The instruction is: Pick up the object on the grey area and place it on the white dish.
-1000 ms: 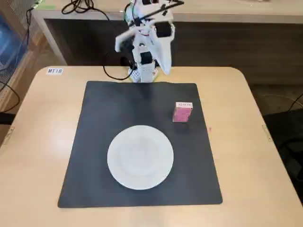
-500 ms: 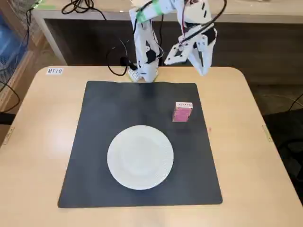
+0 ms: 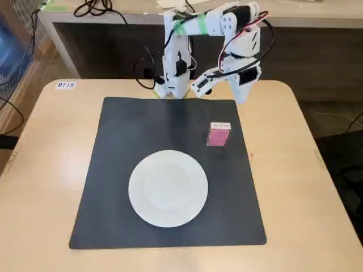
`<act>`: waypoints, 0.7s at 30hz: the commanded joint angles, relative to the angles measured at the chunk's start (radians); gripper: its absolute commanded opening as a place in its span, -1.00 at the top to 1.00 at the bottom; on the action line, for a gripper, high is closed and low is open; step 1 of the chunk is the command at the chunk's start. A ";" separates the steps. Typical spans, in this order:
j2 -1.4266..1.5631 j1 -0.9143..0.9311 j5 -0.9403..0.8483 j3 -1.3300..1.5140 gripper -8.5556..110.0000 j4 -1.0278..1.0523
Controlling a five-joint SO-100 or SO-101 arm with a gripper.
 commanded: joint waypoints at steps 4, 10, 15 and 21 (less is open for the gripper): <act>0.034 0.021 -0.014 0.084 0.36 0.008; 0.005 0.014 -0.014 0.141 0.31 0.009; -0.011 0.009 -0.002 0.192 0.30 0.011; -0.009 -0.014 0.018 0.267 0.27 0.011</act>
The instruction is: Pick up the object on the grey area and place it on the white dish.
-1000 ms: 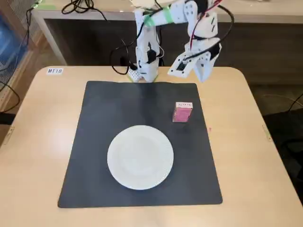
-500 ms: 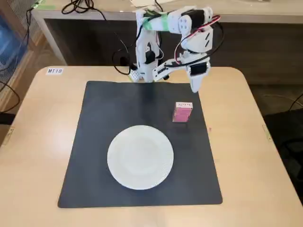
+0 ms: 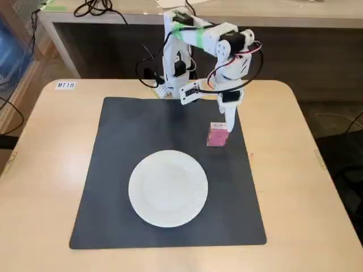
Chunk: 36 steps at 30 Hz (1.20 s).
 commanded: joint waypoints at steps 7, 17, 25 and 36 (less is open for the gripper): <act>-0.069 -0.005 -0.002 -0.005 0.22 0.009; -0.311 0.058 -0.037 -0.152 0.23 0.003; -0.430 0.092 -0.080 -0.230 0.70 -0.137; -0.382 0.104 -0.127 -0.291 0.86 -0.126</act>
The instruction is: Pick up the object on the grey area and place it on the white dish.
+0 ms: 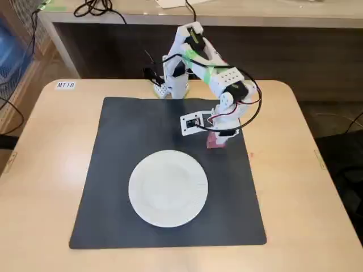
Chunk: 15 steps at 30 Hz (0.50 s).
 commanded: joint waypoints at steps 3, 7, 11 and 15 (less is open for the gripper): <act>0.054 0.041 -0.112 -0.267 0.86 0.058; 0.018 0.110 -0.241 -0.483 0.86 0.063; -0.075 0.202 -0.368 -0.689 0.86 0.063; -0.161 0.319 -0.483 -0.767 0.86 0.064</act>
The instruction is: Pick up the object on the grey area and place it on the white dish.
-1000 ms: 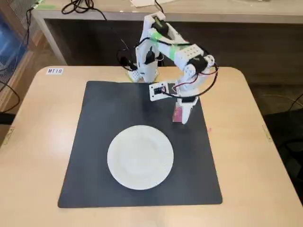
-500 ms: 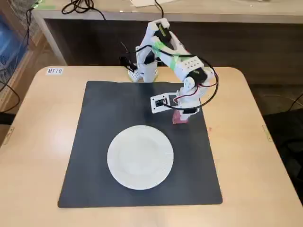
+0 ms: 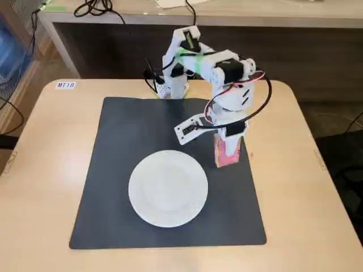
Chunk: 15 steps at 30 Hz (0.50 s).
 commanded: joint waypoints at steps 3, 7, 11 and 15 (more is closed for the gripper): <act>-0.044 0.156 -0.153 -0.098 0.86 0.006; -0.109 0.247 -0.272 -0.161 0.86 0.006; -0.126 0.325 -0.330 -0.176 0.86 0.008; -0.141 0.368 -0.391 -0.176 0.86 0.012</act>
